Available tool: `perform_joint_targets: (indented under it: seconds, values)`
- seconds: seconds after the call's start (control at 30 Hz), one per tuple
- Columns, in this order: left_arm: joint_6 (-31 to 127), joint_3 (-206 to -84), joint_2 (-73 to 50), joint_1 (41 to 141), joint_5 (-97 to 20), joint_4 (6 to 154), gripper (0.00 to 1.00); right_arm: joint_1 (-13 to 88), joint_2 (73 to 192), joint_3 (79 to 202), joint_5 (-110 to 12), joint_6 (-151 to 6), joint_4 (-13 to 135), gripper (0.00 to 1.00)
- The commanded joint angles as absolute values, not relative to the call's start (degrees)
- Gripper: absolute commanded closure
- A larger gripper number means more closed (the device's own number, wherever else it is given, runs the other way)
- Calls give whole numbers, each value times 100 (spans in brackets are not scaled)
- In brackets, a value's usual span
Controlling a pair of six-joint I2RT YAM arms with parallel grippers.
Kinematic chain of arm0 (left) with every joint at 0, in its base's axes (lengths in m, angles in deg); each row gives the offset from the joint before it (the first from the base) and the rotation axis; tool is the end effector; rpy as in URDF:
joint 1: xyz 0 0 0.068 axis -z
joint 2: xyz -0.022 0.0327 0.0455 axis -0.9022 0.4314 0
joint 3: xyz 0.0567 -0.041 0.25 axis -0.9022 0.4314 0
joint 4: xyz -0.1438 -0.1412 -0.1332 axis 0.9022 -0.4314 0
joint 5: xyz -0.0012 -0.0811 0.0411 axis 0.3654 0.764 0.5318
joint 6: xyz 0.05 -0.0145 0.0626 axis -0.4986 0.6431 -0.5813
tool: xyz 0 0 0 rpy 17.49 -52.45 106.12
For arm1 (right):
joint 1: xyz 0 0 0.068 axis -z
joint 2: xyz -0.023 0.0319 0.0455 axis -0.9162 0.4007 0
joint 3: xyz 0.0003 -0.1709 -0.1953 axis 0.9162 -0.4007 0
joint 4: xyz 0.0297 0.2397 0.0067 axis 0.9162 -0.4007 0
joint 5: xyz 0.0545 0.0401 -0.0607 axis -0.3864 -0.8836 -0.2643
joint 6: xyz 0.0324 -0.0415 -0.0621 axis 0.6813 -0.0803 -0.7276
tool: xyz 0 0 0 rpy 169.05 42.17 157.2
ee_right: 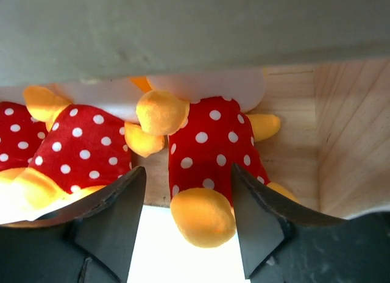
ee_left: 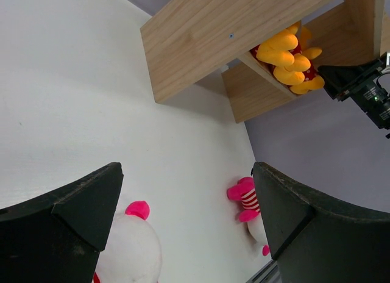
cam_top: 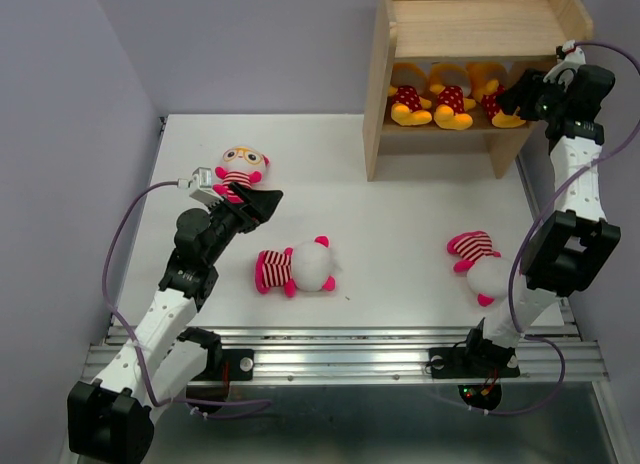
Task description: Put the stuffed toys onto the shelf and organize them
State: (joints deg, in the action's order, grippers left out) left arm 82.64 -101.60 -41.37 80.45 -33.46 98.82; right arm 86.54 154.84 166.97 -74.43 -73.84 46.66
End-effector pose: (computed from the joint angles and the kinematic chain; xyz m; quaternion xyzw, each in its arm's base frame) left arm 0.2063 -0.0759 0.2949 -0.0970 0.6762 -0.4435 0.5802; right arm 0.4184 -0.1121 0.3755 -0.0002 0.7838 0.1530 0.6019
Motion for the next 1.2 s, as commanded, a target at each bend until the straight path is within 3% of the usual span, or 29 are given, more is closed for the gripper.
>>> perform_joint_targets:
  seconds: [0.0, 0.5, 0.97, 1.07, 1.17]
  values:
    - [8215, -10232, -4230, 8009, -3242, 10239, 1, 8624, 15134, 16618, -7495, -7496, 4804, 36]
    - [8215, -10038, -4503, 8017, -3268, 10108, 1, 8624, 14211, 16039, -7082, -8401, 4936, 32]
    - [8215, -10038, -4546, 8009, -3286, 10020, 1, 8624, 14763, 16011, -6695, -8621, 4928, 39]
    - [8233, -10030, -4546, 8009, -3286, 10011, 1, 8624, 14869, 16047, -6782, -8612, 4919, 45]
    - [8224, -10047, -4529, 8009, -3277, 10011, 1, 8624, 14940, 16047, -6923, -8569, 4884, 60]
